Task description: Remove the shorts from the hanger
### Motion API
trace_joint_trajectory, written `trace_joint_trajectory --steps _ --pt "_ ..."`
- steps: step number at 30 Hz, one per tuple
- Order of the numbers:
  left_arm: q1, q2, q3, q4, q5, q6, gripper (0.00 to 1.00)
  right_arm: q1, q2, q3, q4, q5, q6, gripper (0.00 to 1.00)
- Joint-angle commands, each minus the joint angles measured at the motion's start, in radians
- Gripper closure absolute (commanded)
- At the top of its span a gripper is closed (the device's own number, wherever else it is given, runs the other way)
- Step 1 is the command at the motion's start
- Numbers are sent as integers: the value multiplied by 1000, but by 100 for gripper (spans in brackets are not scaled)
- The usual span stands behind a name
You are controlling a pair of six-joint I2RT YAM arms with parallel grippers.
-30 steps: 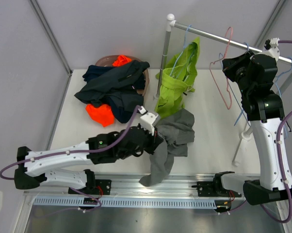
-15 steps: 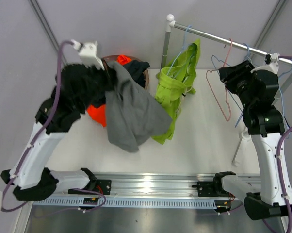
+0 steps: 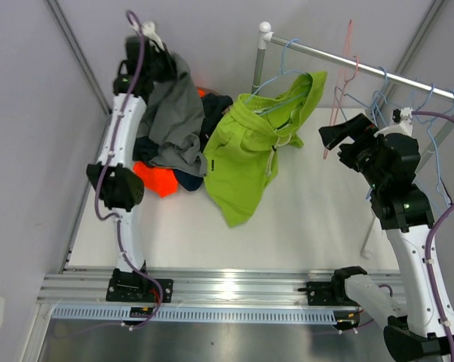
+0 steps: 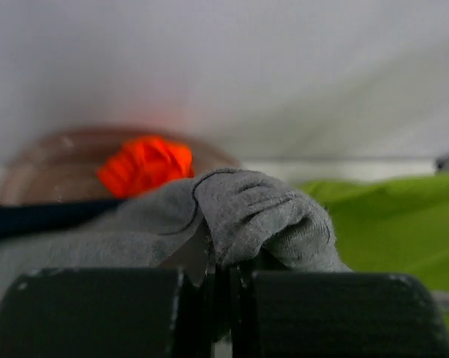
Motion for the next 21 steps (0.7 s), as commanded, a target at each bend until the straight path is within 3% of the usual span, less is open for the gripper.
trace_joint_trajectory --steps 1,3,4,5,11,16,21 --pt "-50 32 -165 30 140 -40 95 19 -36 3 131 -55 -39 2" --pt "-73 9 -229 52 132 -14 67 29 -39 4 214 -112 -43 2" --pt "-76 0 -278 46 128 -11 25 40 -33 10 242 -144 -44 2" --pt "-81 -10 -288 21 115 -7 2 66 -12 16 266 -153 -46 2" --pt "-92 -294 -571 72 16 -16 1 206 149 162 308 -103 -108 1" --pt "-95 -590 -824 66 14 -1 1 238 289 217 377 -51 -116 2" --pt "-93 -776 -974 6 9 82 1 244 387 290 358 5 -139 3"
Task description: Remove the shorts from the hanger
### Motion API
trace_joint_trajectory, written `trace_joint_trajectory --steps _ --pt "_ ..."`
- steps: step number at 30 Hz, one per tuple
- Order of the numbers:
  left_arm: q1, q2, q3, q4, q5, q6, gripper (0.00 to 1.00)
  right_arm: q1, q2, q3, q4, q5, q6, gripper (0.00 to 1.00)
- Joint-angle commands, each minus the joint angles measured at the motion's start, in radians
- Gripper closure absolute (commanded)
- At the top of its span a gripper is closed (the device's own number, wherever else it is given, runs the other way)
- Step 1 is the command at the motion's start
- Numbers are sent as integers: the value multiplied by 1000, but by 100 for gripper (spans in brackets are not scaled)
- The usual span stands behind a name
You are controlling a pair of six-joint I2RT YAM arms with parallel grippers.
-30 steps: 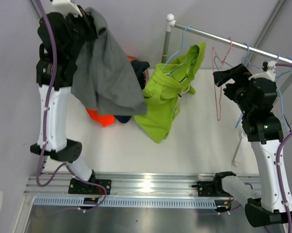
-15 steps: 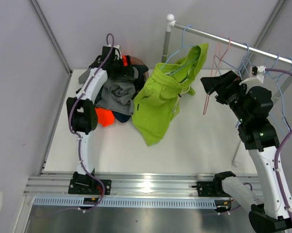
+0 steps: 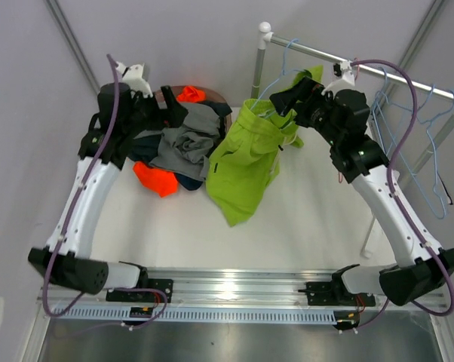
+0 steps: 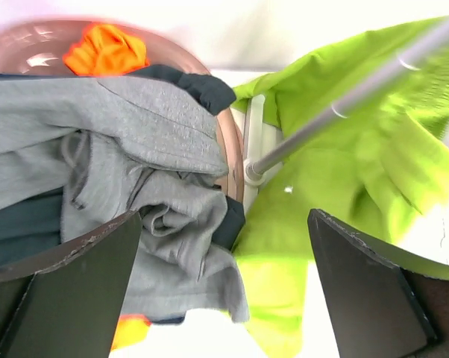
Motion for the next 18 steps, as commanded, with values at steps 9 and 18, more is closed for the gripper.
trace_joint_trajectory --steps 9,18 --pt "3 -345 -516 115 -43 95 1 36 163 72 203 138 -31 7" --pt "14 -376 -562 148 -100 66 1 121 304 142 281 211 -26 45"
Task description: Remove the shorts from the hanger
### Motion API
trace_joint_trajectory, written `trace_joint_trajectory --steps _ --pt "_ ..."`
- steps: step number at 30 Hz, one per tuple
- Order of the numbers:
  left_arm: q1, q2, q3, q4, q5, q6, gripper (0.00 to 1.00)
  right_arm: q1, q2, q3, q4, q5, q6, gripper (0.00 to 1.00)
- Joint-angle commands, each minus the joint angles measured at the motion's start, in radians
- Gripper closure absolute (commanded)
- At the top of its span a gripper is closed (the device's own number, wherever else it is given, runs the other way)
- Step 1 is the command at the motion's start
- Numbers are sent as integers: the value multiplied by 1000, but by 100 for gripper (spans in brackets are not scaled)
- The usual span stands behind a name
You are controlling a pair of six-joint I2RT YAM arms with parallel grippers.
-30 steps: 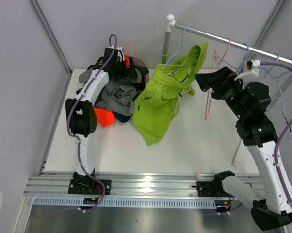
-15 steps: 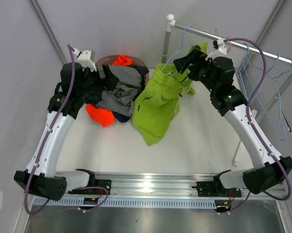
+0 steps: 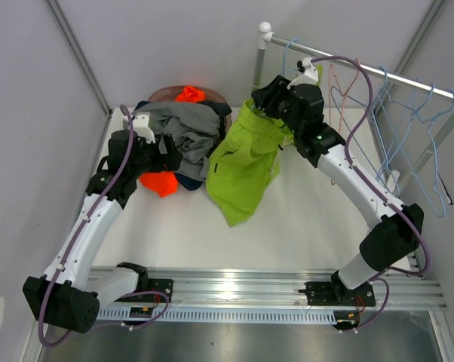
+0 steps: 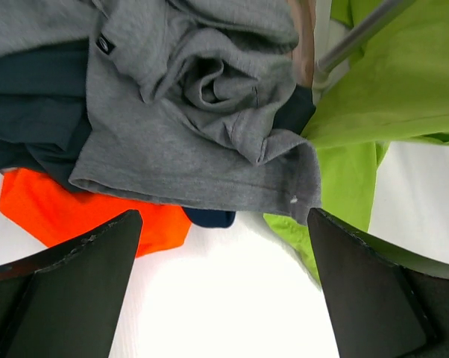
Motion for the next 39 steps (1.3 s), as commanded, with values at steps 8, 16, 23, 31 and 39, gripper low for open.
trace_joint_trajectory --steps 8,16,23,31,39 --pt "18 -53 -14 74 -34 -2 1 65 -17 36 75 117 -9 100" --pt "-57 -116 12 158 284 -22 1 91 -198 -44 49 159 -12 100" --pt "-388 -119 6 339 340 0 1 152 -311 -30 -37 208 20 100" --pt "-507 -9 -65 607 426 -32 1 186 -379 -36 -84 223 47 100" --pt "-557 123 -60 716 426 -34 1 188 -422 -42 -106 235 60 100"
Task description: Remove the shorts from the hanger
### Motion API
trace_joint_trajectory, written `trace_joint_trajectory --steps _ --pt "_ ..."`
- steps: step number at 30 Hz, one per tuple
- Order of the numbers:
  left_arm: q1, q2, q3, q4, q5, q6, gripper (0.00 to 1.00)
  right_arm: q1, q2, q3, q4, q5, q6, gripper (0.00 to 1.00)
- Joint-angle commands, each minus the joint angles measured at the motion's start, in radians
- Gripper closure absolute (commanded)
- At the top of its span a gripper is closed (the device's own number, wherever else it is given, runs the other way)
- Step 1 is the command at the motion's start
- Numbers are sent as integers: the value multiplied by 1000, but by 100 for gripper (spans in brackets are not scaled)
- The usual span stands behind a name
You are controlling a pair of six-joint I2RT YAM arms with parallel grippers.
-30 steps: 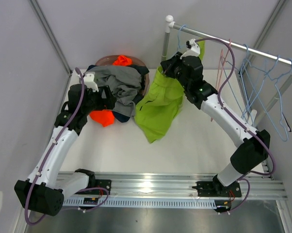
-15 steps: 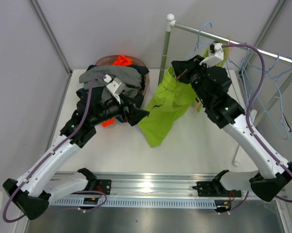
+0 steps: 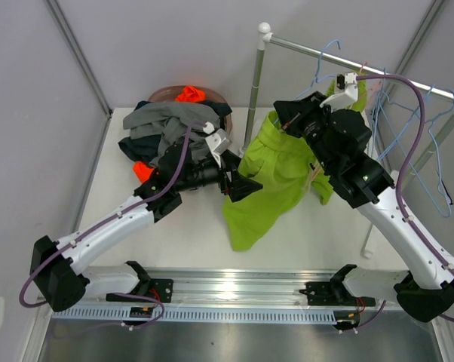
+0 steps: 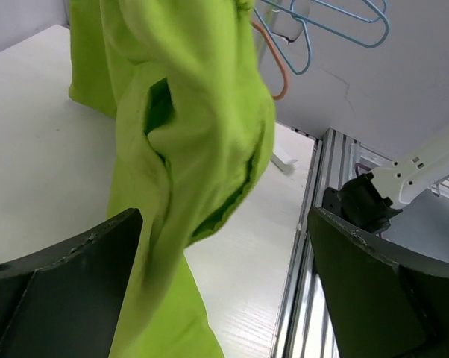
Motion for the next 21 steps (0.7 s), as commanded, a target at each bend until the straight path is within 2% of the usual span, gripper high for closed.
trace_joint_trajectory --steps 1,3,4,6,7,8,12,14,21 --pt "-16 41 13 111 11 -9 13 6 -60 23 64 35 -5 100" --pt "-24 58 19 107 -16 -13 32 6 -63 24 57 39 -8 100" --pt "-27 54 16 104 -30 -13 51 6 -67 26 54 47 -10 100" --pt "-39 29 12 88 -70 -12 73 4 -71 23 49 56 -13 100" --pt "-46 15 7 76 -90 -10 96 6 -72 24 47 64 -14 100" --pt "-52 -1 4 35 -117 -4 100 4 -74 26 49 65 -16 100" --pt "-110 -142 -60 -53 -249 8 100 -5 -69 35 35 73 -25 100" --pt "-157 -265 -109 -111 -326 5 100 -22 -66 36 27 79 -25 100" --pt "-268 -609 -238 -266 -434 -59 100 -98 -49 58 9 78 -14 100"
